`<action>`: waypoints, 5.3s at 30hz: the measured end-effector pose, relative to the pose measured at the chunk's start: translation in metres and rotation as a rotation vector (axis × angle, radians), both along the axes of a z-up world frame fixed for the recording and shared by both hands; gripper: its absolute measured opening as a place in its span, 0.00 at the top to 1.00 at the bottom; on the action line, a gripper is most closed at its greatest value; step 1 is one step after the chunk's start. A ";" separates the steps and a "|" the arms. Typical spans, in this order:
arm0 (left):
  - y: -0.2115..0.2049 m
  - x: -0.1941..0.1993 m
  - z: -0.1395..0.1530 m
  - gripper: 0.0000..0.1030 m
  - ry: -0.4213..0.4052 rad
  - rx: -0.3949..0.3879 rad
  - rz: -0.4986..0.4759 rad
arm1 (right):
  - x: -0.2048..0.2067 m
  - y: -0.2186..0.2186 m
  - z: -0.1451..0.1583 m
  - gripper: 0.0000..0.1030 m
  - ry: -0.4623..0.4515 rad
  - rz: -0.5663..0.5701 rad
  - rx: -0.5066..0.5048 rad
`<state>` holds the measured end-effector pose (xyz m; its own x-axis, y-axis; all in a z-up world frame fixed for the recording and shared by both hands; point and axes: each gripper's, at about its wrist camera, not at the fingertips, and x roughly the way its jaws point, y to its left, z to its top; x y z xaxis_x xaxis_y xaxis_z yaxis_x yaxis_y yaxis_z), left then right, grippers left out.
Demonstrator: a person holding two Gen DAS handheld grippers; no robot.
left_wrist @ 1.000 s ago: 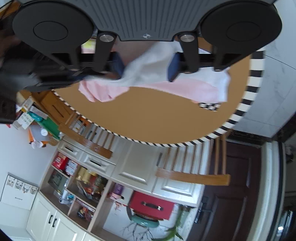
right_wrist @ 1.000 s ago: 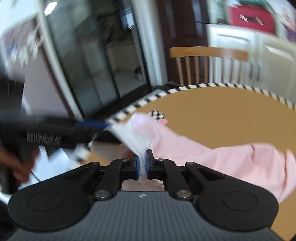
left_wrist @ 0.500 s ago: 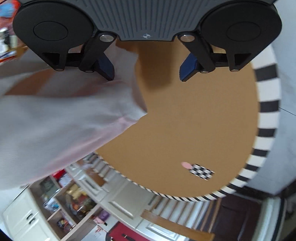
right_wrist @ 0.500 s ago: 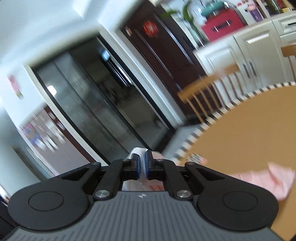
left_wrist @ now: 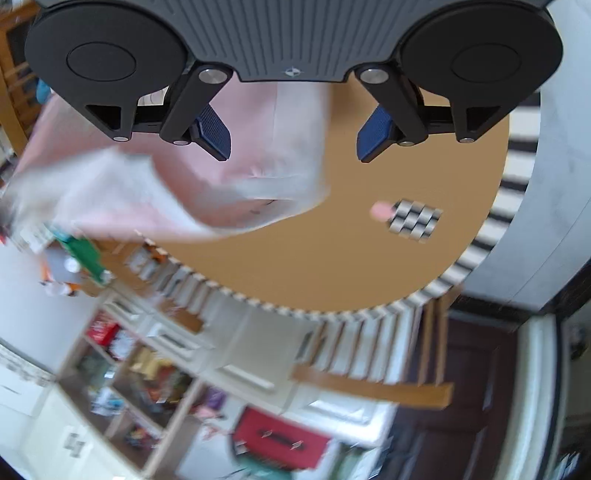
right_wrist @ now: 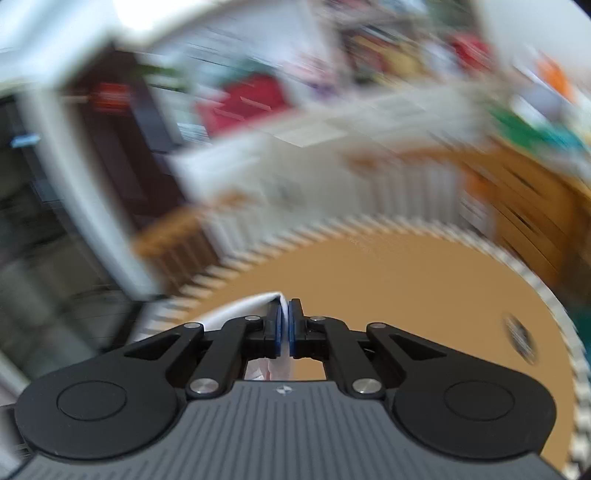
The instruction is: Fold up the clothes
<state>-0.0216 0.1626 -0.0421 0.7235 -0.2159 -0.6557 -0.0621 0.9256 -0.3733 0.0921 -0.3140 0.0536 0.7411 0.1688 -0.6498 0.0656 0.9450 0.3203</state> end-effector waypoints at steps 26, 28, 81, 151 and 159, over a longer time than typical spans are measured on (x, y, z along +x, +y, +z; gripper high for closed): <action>-0.111 0.096 -0.087 0.93 0.170 0.270 -0.297 | 0.058 0.122 -0.179 0.99 0.061 0.790 -0.497; -0.110 0.093 -0.068 0.97 0.134 0.270 -0.297 | 0.060 0.110 -0.158 0.99 0.025 0.740 -0.430; -0.029 -0.061 -0.087 0.96 0.343 0.147 -0.197 | -0.140 0.010 -0.133 0.96 0.344 0.203 -0.027; -0.037 -0.100 -0.073 0.79 0.400 0.156 -0.306 | -0.195 0.074 -0.171 0.88 0.432 0.352 -0.279; -0.035 -0.100 -0.072 0.79 0.402 0.157 -0.314 | -0.214 0.035 -0.121 0.92 0.474 0.322 -0.407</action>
<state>-0.1219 0.1280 -0.1145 0.3251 -0.2590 -0.9095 0.1175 0.9654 -0.2329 -0.1214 -0.2786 -0.0677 0.3163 0.0066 -0.9486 -0.1925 0.9796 -0.0574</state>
